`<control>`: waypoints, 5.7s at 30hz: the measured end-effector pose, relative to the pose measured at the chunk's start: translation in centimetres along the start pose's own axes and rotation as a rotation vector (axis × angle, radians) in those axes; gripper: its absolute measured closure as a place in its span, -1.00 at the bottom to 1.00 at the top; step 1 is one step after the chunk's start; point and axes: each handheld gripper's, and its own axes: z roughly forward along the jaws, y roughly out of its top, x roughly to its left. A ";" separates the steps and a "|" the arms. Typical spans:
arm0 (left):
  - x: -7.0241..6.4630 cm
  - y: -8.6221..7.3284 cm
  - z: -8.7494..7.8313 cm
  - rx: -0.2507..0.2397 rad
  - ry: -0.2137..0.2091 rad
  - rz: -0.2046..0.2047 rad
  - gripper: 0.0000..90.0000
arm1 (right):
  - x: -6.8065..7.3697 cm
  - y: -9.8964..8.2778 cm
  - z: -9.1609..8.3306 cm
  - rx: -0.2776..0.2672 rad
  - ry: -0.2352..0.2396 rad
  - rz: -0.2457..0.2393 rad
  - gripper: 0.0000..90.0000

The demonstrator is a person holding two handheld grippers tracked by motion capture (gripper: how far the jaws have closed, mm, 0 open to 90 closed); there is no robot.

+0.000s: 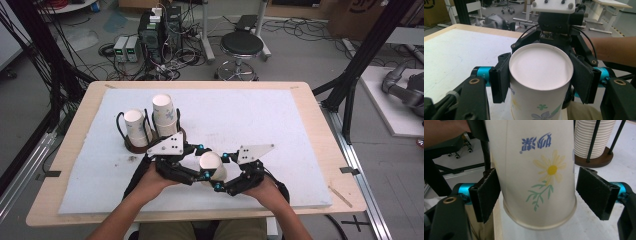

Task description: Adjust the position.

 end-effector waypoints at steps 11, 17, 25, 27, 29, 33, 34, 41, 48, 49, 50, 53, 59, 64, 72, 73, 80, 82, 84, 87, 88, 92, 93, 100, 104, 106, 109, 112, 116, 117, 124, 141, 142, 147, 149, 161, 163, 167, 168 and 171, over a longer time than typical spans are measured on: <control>0.0 -0.3 0.1 -0.004 -0.017 -0.006 -0.17 | 0.0 -0.3 0.0 -0.004 0.038 -0.023 -0.35; 0.0 -0.6 0.1 -0.001 -0.023 -0.018 -0.18 | 0.1 -0.1 0.1 0.035 0.039 -0.027 -0.28; 0.1 -0.9 0.1 0.025 0.008 -0.055 -0.71 | 0.2 0.1 -0.2 0.077 0.035 -0.054 -0.25; 0.1 -0.8 -0.2 0.027 -0.007 -0.052 -0.71 | 0.1 0.3 -0.4 0.104 0.021 -0.067 -0.24; 0.1 -0.8 -0.4 0.032 -0.009 -0.046 -0.71 | 0.1 0.4 -0.5 0.119 0.017 -0.078 -0.23; 0.1 -0.8 -0.7 0.053 -0.018 -0.033 -0.71 | 0.0 0.8 -0.7 0.180 -0.004 -0.113 -0.23; 0.1 -0.7 -0.9 0.063 -0.025 -0.024 -0.70 | 0.0 1.2 -0.8 0.215 -0.009 -0.133 -0.23; 0.0 -0.8 -0.9 0.100 -0.032 -0.015 -0.70 | 0.1 2.6 -0.9 0.309 0.008 -0.174 -0.22; 0.0 -0.8 -0.5 0.138 -0.047 -0.010 -0.67 | 0.6 4.6 -0.7 0.444 0.017 -0.245 -0.22; 0.0 -0.8 -0.5 0.138 -0.047 -0.010 -0.66 | 0.6 4.6 -0.7 0.444 0.017 -0.245 -0.22; 0.0 -0.8 -0.5 0.144 -0.053 -0.008 -0.65 | 0.7 4.9 -0.6 0.473 0.017 -0.259 -0.22; 0.0 -0.8 -0.4 0.158 -0.059 -0.005 -0.62 | 0.9 5.4 -0.2 0.521 0.024 -0.273 -0.22; -0.1 -0.8 0.0 0.191 -0.076 0.011 -0.56 | 1.2 5.9 0.6 0.583 0.032 -0.300 -0.22; -0.2 -0.9 0.3 0.219 -0.086 0.025 -0.48 | 1.6 6.1 1.1 0.647 0.033 -0.301 -0.22; -0.2 -1.0 0.4 0.238 -0.101 0.050 -0.27 | 1.7 6.3 1.3 0.683 0.044 -0.296 -0.22; -0.2 -1.0 0.4 0.240 -0.100 0.054 -0.25 | 1.7 6.3 1.3 0.684 0.045 -0.299 -0.22; -0.3 -1.2 0.6 0.256 -0.099 0.072 -0.19 | 1.7 6.0 1.5 0.698 0.052 -0.299 -0.22; -0.3 -1.1 0.6 0.257 -0.096 0.077 -0.18 | 1.7 6.0 1.4 0.696 0.049 -0.301 -0.23; -0.3 -1.1 0.5 0.253 -0.090 0.082 -0.18 | 1.6 5.9 1.4 0.677 0.047 -0.306 -0.30; -0.3 -1.1 0.4 0.241 -0.088 0.077 -0.17 | 1.5 5.8 1.2 0.644 0.038 -0.286 -0.41; -0.2 -1.1 0.3 0.229 -0.087 0.070 -0.17 | 1.4 5.8 0.7 0.590 0.018 -0.265 -0.52; 0.1 -1.4 -0.1 0.207 -0.080 0.057 -0.17 | 1.0 5.8 -0.4 0.499 0.013 -0.237 -0.52; 0.2 -1.5 -0.2 0.195 -0.079 0.050 -0.17 | 1.0 5.8 -0.7 0.475 0.013 -0.228 -0.52; 0.6 -2.2 -0.9 0.139 -0.064 0.017 -0.17 | 0.7 5.5 -2.3 0.362 -0.016 -0.191 -0.52; 0.8 -2.8 -1.6 0.104 -0.039 0.008 -0.18 | 0.6 5.2 -3.5 0.237 -0.036 -0.159 -0.53; 0.9 -3.0 -1.9 0.083 -0.025 -0.002 -0.18 | 0.5 4.9 -3.9 0.198 -0.052 -0.148 -0.53; 1.2 -3.4 -2.5 0.043 -0.006 -0.012 -0.18 | 0.4 4.4 -4.4 0.146 -0.087 -0.134 -0.53; 1.3 -3.6 -2.9 -0.002 0.013 -0.021 -0.18 | 0.2 3.7 -5.0 0.067 -0.101 -0.096 -0.53; 1.6 -3.8 -3.4 -0.047 0.032 -0.023 -0.18 | -0.1 2.9 -5.5 -0.007 -0.117 -0.058 -0.53; 1.6 -3.8 -3.5 -0.059 0.033 -0.024 -0.18 | -0.1 2.7 -5.6 -0.019 -0.119 -0.049 -0.53; 1.7 -3.9 -3.9 -0.128 0.042 -0.039 -0.18 | -0.6 1.2 -5.8 -0.044 -0.125 -0.005 -0.53; 1.1 -4.1 -3.2 -0.119 -0.014 -0.009 -0.18 | -1.1 -0.6 -3.9 -0.054 -0.031 0.026 -0.53; 1.1 -4.1 -3.1 -0.119 -0.023 -0.006 -0.18 | -1.1 -0.6 -3.7 -0.056 -0.016 0.027 -0.53; 1.0 -4.0 -2.7 -0.123 -0.049 -0.003 -0.18 | -0.7 -0.5 -2.7 -0.049 0.037 0.017 -0.53; 1.0 -4.0 -2.7 -0.125 -0.051 -0.002 -0.17 | -0.7 -0.5 -2.5 -0.050 0.047 0.018 -0.53; 0.5 -4.0 -2.2 -0.137 -0.116 0.022 -0.18 | -0.5 -0.4 -1.5 -0.074 0.119 0.003 -0.52; 0.5 -4.0 -2.2 -0.142 -0.123 0.026 -0.18 | -0.4 -0.4 -1.4 -0.075 0.130 -0.005 -0.52; 0.4 -4.0 -2.3 -0.148 -0.134 0.035 -0.18 | -0.5 -0.5 -1.4 -0.103 0.165 -0.004 -0.44; 0.4 -4.0 -2.3 -0.152 -0.135 0.035 -0.17 | -0.5 -0.5 -1.4 -0.107 0.172 -0.002 -0.43; 0.5 -4.0 -2.3 -0.160 -0.142 0.035 -0.17 | -0.6 -0.6 -1.5 -0.129 0.191 0.006 -0.37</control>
